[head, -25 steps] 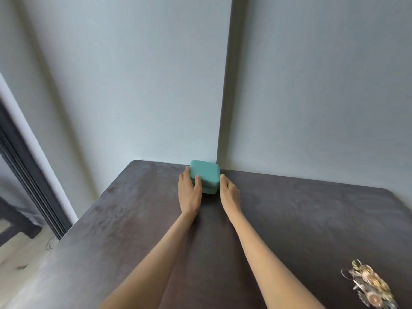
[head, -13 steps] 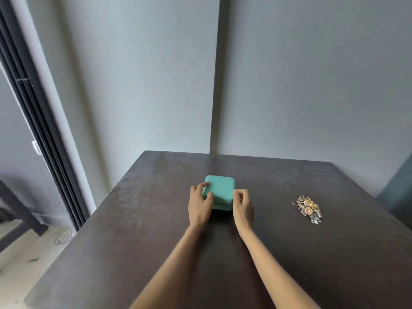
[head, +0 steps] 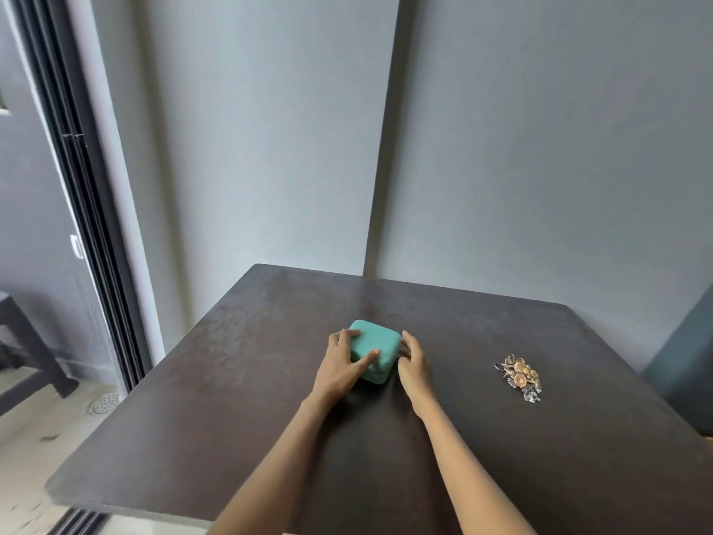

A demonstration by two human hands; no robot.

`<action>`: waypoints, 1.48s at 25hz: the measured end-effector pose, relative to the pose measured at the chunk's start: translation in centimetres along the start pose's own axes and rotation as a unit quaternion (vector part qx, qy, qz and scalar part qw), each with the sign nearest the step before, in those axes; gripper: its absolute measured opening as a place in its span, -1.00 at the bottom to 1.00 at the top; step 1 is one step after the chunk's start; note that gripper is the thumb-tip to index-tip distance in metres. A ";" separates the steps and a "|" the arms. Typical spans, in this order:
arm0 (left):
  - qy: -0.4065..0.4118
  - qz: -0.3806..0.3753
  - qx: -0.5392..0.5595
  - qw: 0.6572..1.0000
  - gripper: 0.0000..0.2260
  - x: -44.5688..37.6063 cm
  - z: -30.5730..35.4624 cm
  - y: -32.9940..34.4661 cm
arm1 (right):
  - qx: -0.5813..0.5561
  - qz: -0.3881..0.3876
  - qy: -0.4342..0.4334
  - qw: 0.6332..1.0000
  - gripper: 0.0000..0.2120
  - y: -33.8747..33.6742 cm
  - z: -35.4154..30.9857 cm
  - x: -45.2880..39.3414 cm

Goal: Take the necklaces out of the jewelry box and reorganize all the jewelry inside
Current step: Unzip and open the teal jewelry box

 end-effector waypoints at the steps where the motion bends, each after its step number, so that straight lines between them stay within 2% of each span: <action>1: -0.001 -0.001 0.011 1.000 -0.63 -0.6 -0.2 0.0 | 0.003 -0.025 0.003 1.000 -0.45 0.2 0.3 -1.0; 4: -0.009 0.030 0.058 0.998 -0.86 -2.6 -1.1 -0.9 | -0.046 -0.091 0.002 0.995 -0.55 0.2 0.6 -2.6; 5: -0.009 0.047 0.063 0.997 -0.90 -3.1 -1.3 -1.1 | -0.070 -0.111 -0.009 0.991 -0.51 0.3 0.4 -2.6; 7: -0.009 0.072 0.062 0.995 -0.89 -4.0 -1.4 -1.3 | -0.081 -0.141 -0.025 0.986 -0.29 0.6 0.3 -2.4; 10: -0.009 0.085 0.054 0.995 -0.82 -4.4 -1.5 -1.5 | 0.034 -0.151 -0.064 0.986 0.05 1.5 0.5 -2.0; 12: -0.006 0.079 0.052 0.995 -0.81 -4.4 -1.6 -1.5 | 0.070 -0.146 -0.061 0.985 0.11 1.9 0.6 -2.2; 13: 0.000 0.072 0.056 0.996 -0.81 -4.4 -1.5 -1.3 | 0.060 -0.148 -0.055 0.986 0.04 1.8 0.6 -2.3; 16: 0.001 0.067 0.100 0.993 -0.70 -4.1 -1.3 -1.2 | -0.011 -0.175 -0.024 0.984 -0.38 0.9 0.4 -2.5; 17: -0.001 0.071 0.113 0.991 -0.66 -4.1 -1.4 -1.3 | -0.033 -0.186 -0.019 0.982 -0.46 0.7 0.4 -2.7; 20: 0.020 0.077 0.090 0.993 -0.61 -4.2 -1.1 -1.4 | -0.023 -0.174 -0.042 0.984 -0.51 0.6 0.4 -3.0; 22: 0.054 0.105 -0.006 0.993 -0.60 -4.2 -0.6 -1.9 | 0.002 -0.148 -0.053 0.988 -0.56 0.6 0.3 -3.3; 25: 0.109 0.149 -0.112 0.976 -0.74 -3.3 0.8 -2.5 | -0.011 -0.135 -0.050 0.989 -0.65 0.6 0.6 -4.0; 26: 0.135 0.144 -0.128 0.972 -0.76 -3.0 1.3 -2.3 | -0.011 -0.129 -0.053 0.990 -0.67 0.6 0.7 -4.2; 28: 0.179 0.111 -0.146 0.967 -0.60 -2.3 2.0 -1.6 | 0.007 -0.119 -0.066 0.991 -0.69 0.6 0.6 -4.1; 30: 0.190 0.078 -0.135 0.969 -0.52 -2.0 1.9 -1.6 | 0.028 -0.110 -0.073 0.991 -0.70 0.6 0.3 -4.0; 34: 0.218 0.026 -0.158 0.963 -0.52 -1.5 1.1 -1.8 | 0.155 -0.108 -0.099 0.977 -0.74 0.9 0.0 -4.1; 37: 0.217 0.006 -0.169 0.961 -0.52 -1.4 0.9 -1.6 | 0.192 -0.106 -0.107 0.970 -0.80 0.9 0.3 -4.5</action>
Point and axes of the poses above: each hand's wrist, its own x-axis away from the middle knuckle, its own y-axis out of the palm, z = x × y, the point moved 8 cm from there along -x, towards the middle knuckle, and after that the axes turned 2 degrees about y, right-handed, at the moved point
